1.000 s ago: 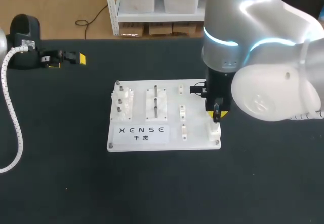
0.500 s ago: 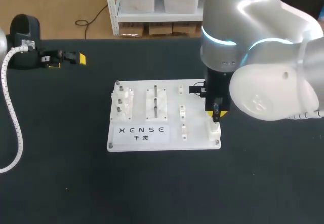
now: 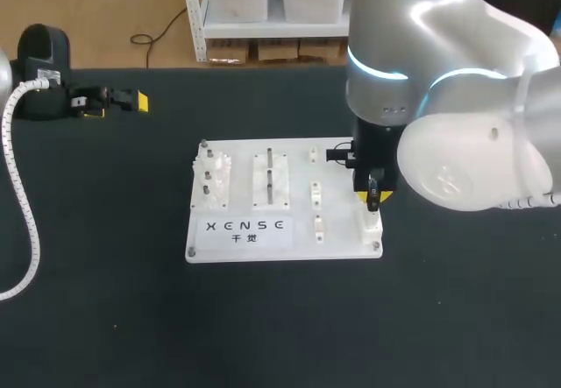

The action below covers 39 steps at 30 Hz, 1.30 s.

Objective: Insert the USB connector, Ethernet cable, and multi-pin plug into their matching sockets one by one.

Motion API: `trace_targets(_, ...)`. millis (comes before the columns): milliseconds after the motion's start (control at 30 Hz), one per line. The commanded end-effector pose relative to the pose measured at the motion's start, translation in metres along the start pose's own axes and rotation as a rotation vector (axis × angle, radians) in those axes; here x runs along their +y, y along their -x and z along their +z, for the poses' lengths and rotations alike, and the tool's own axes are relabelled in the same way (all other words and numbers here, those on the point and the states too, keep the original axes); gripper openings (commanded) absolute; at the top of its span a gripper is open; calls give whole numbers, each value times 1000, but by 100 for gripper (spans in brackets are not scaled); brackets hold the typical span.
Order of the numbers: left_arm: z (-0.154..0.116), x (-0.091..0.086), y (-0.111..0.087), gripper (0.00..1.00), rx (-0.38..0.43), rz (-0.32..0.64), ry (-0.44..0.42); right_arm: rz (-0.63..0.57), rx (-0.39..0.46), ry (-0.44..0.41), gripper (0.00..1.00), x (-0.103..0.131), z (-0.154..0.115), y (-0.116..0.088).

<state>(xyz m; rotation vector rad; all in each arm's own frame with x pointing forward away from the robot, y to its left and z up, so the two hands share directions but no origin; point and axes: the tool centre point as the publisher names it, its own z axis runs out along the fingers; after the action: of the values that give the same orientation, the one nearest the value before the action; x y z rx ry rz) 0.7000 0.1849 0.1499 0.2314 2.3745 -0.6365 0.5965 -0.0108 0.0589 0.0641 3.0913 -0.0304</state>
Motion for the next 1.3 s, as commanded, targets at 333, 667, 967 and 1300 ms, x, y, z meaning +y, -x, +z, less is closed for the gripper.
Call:
trace_targets(333,0,0,0,100,0,0,0,-1,5,-9,0,0,7,-6)
trace_targets(667,0,0,0,100,0,0,0,-3,7,-18,0,-2,9,-7)
trace_targets(967,0,0,0,100,0,0,0,5,26,-24,0,-4,20,-8)
trace_targets(1300,0,0,0,100,0,0,0,25,48,-28,0,-8,29,-7)
